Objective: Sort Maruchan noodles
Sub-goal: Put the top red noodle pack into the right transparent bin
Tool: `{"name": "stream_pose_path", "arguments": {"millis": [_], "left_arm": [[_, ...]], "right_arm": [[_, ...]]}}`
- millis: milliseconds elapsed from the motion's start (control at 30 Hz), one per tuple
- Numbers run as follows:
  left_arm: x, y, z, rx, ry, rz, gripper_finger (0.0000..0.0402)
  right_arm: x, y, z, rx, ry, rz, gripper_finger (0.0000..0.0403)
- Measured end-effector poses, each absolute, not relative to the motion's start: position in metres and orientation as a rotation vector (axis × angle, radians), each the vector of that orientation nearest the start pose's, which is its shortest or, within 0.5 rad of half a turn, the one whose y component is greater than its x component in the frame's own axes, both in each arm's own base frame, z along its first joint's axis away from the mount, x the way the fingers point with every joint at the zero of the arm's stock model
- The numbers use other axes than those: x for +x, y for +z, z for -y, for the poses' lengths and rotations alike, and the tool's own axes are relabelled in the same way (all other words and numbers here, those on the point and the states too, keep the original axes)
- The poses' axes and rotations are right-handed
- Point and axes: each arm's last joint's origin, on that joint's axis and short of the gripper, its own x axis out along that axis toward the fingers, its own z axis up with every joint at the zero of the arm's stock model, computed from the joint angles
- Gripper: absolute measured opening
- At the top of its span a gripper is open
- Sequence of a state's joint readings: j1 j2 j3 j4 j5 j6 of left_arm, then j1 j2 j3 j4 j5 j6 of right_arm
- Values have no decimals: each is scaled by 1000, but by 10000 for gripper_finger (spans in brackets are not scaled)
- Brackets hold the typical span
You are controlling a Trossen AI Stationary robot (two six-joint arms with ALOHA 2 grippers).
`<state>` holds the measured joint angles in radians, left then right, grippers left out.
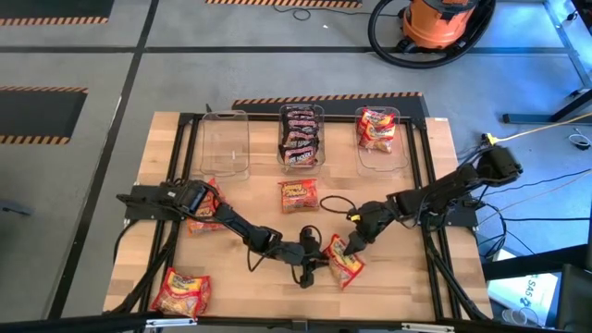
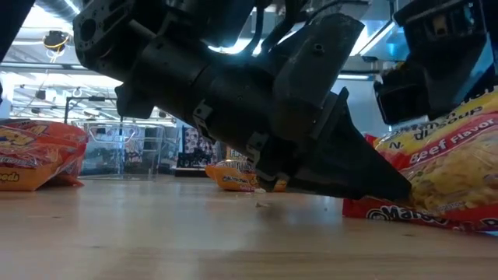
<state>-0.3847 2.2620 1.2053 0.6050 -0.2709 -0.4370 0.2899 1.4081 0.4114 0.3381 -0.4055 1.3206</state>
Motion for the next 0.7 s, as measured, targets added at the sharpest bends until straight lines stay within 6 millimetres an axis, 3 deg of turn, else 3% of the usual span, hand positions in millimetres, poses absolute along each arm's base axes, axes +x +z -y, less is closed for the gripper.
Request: {"name": "stream_pose_path", "arguments": {"millis": [533, 700], "left_arm": [[419, 84, 159, -294, -4, -409, 82], [419, 84, 159, -293, -4, -407, 82]], "right_arm": [[250, 117, -92, 1182, 73, -1040, 286], [253, 117, -94, 1140, 113, -1044, 238]]}}
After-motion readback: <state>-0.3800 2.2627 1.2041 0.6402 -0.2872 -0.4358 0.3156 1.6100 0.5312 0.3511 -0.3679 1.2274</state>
